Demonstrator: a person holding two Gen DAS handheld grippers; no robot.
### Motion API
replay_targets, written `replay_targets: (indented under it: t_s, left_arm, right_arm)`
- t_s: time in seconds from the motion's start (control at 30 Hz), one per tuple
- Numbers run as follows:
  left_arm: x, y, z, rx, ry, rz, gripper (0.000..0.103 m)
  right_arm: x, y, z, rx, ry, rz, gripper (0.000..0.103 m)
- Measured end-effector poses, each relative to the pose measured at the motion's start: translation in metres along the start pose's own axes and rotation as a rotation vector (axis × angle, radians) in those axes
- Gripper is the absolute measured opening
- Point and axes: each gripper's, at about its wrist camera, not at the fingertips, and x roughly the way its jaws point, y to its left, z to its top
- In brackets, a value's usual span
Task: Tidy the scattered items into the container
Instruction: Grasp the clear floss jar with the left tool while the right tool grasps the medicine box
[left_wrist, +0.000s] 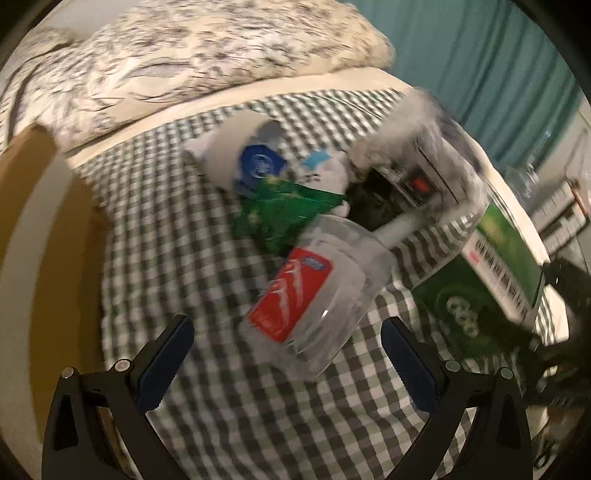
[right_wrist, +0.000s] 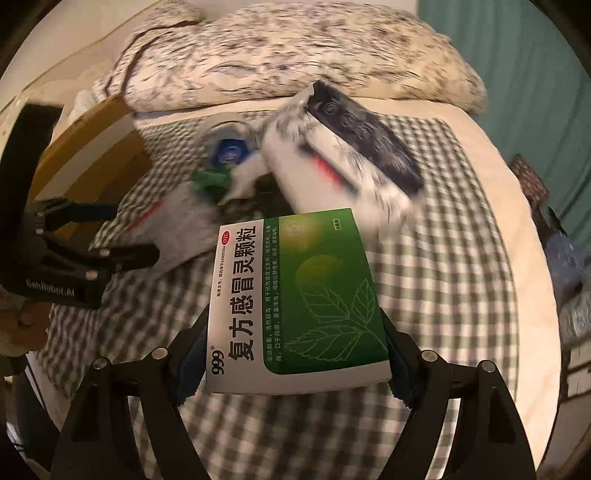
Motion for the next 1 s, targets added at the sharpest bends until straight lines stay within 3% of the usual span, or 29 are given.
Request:
replay_targets:
  t_s: [0.1,0.2,0.37,0.53,0.77,0.87,1.0]
  left_arm:
    - [0.019,-0.005,0.005,0.032,0.053,-0.011,0.103]
    - [0.025,-0.004,0.009,0.020,0.043,-0.051,0.103]
    - [0.028,-0.016,0.019,0.046,0.029,-0.082,0.093]
    - [0.030,-0.031,0.021,0.100,0.026,-0.039,0.080]
    - [0.027,-0.029,0.010,0.022,0.077,-0.070,0.078]
    - [0.037,-0.034,0.003,0.007,0.123,-0.039,0.068]
    - [0.033,-0.030,-0.004,-0.035,0.097,-0.051,0.067]
  right_arm:
    - [-0.001,-0.010,0.001,0.022,0.000,-0.010,0.079]
    - [0.000,-0.015,-0.001,0.035,-0.002,-0.011,0.079]
    - [0.003,-0.014,-0.001,0.039,-0.002,-0.015,0.079]
    - [0.001,-0.018,-0.006,0.049,-0.004,-0.008,0.079]
    - [-0.002,-0.015,-0.008,0.056,-0.001,-0.007,0.079]
    - [-0.004,-0.012,-0.008,0.056,-0.002,-0.001,0.079]
    - [-0.012,-0.009,-0.011,0.053,-0.010,0.003,0.079]
